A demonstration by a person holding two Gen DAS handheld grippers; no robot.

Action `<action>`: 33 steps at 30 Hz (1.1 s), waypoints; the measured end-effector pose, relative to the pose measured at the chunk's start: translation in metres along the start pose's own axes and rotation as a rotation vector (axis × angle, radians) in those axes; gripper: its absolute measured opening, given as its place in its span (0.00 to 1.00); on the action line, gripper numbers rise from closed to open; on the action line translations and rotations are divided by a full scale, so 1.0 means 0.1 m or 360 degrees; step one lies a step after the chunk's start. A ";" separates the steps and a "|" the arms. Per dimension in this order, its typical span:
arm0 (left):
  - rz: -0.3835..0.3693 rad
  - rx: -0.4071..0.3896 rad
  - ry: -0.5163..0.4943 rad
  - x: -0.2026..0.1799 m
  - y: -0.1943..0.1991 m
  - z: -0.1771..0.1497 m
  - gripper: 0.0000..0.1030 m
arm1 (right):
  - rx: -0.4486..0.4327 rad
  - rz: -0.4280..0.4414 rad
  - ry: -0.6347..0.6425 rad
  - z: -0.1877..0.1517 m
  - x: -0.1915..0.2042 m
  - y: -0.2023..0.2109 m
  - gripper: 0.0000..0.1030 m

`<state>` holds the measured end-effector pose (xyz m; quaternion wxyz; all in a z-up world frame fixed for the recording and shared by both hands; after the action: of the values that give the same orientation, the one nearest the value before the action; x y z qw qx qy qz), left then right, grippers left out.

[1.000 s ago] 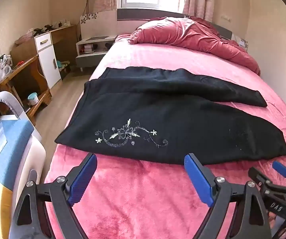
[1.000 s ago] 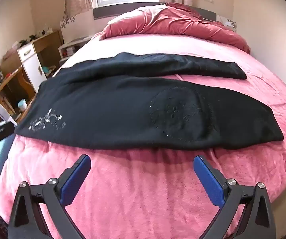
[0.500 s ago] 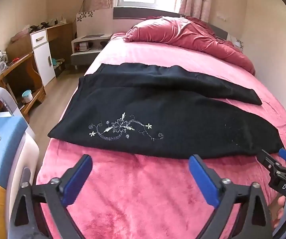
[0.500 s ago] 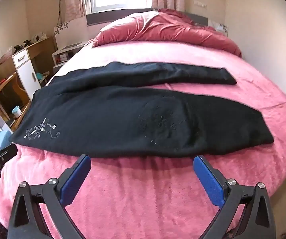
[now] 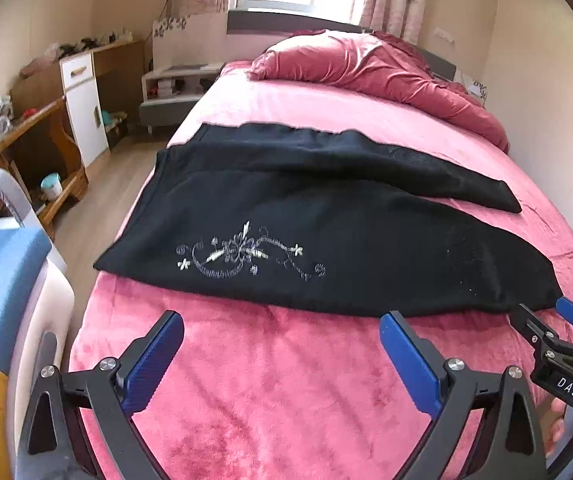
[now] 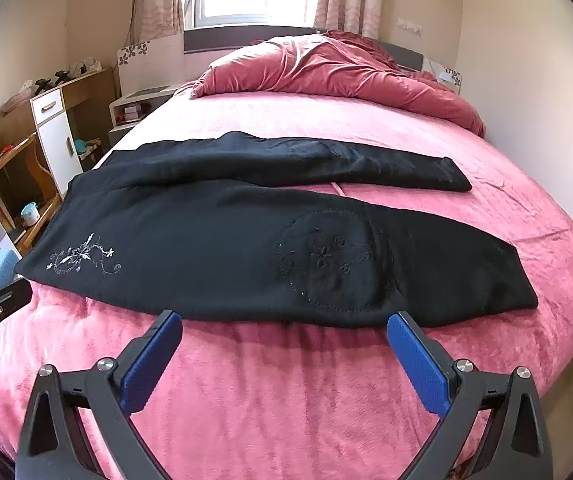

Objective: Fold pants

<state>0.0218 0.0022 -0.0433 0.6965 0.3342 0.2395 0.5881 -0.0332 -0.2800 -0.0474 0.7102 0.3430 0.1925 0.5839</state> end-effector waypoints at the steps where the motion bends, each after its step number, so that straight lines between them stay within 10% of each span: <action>1: 0.0009 0.0003 0.0009 0.01 0.00 -0.01 0.97 | 0.0002 -0.0003 0.0001 0.01 0.00 0.00 1.00; 33: 0.0099 0.0052 0.0068 0.21 -0.05 -0.10 0.85 | 0.0032 -0.0016 0.0058 -0.04 0.15 -0.09 1.00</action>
<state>0.0223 0.0241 -0.0525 0.6670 0.3402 0.2536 0.6124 -0.0262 -0.2655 -0.0546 0.7060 0.3386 0.2129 0.5845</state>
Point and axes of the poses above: each gripper's, at about its wrist camera, not at the fingertips, and y roughly against the way its jaws point, x to its left, z to its top, the point moved 4 cm from there along -y, roughly the way its jaws point, and after that the axes turned 15 degrees about -y, right-handed, at the moved point
